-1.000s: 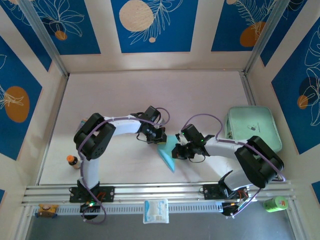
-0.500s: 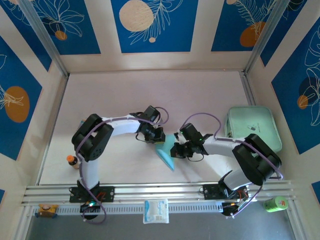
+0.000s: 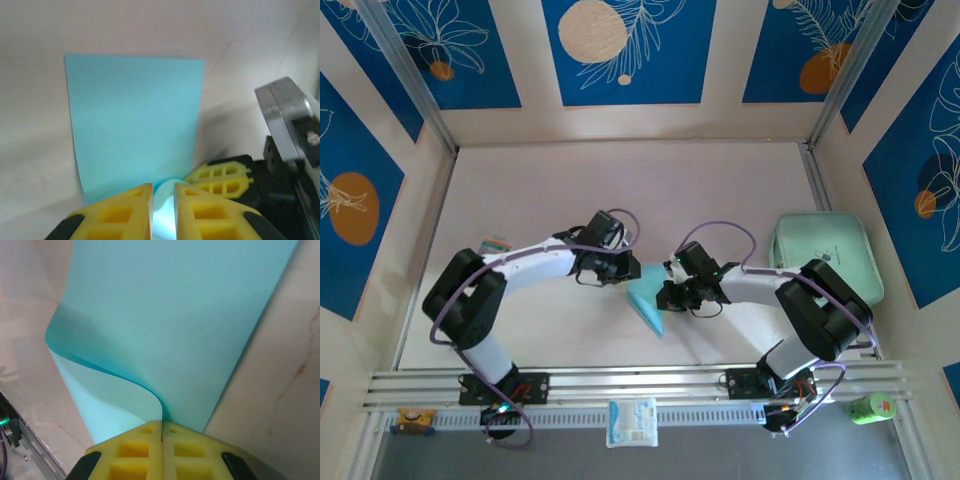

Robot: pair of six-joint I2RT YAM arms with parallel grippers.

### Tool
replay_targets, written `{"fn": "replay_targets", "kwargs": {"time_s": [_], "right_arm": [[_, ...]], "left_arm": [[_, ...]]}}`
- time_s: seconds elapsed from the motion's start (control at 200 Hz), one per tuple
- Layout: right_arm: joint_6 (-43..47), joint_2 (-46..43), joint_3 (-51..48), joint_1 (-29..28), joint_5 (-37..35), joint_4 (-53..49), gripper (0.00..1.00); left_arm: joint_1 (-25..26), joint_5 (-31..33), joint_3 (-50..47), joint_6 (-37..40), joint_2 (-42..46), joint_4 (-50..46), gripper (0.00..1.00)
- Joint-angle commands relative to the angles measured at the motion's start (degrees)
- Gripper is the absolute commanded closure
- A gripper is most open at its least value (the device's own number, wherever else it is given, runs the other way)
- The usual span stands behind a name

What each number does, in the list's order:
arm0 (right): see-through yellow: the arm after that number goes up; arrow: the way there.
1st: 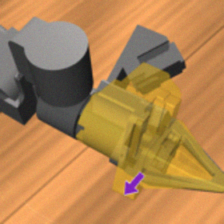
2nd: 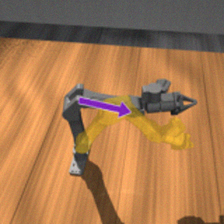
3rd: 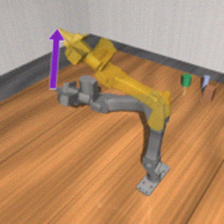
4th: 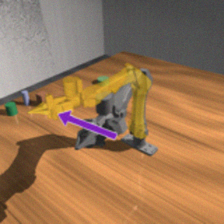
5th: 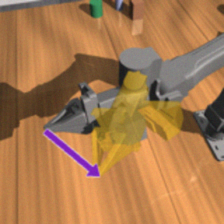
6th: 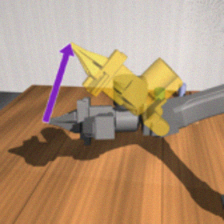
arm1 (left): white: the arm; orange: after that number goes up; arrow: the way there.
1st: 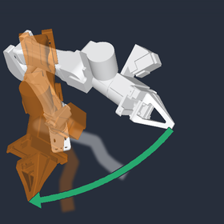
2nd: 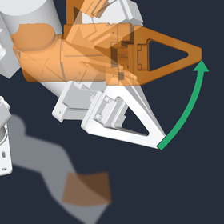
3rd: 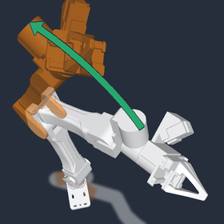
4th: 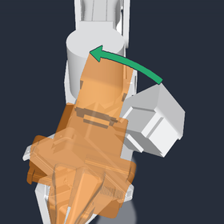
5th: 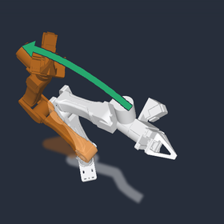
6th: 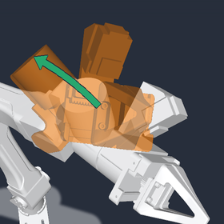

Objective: Fold a paper plane with a square sheet of paper (pick it up from the middle)
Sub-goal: Third fold the triangle at the center of the table.

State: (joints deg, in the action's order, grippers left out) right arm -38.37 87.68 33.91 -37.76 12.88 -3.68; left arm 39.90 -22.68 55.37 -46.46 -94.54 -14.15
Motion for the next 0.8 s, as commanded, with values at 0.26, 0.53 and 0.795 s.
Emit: {"fn": "replay_targets", "kwargs": {"time_s": [0.26, 0.53, 0.795], "right_arm": [[0.27, 1.61, 0.43, 0.32, -0.37, -1.24, 0.98], [0.14, 1.48, 0.05, 0.32, -0.62, -1.16, 0.98], [0.14, 1.27, -0.16, 0.32, -0.67, -1.26, 0.98]], "left_arm": [[2.08, -7.58, -13.93, -12.57, 2.55, 23.68, 0.91], [3.69, -7.99, -15.87, -15.0, 1.2, 28.54, 0.9], [4.57, -7.14, -16.13, -14.28, -0.35, 26.52, 0.9]]}}
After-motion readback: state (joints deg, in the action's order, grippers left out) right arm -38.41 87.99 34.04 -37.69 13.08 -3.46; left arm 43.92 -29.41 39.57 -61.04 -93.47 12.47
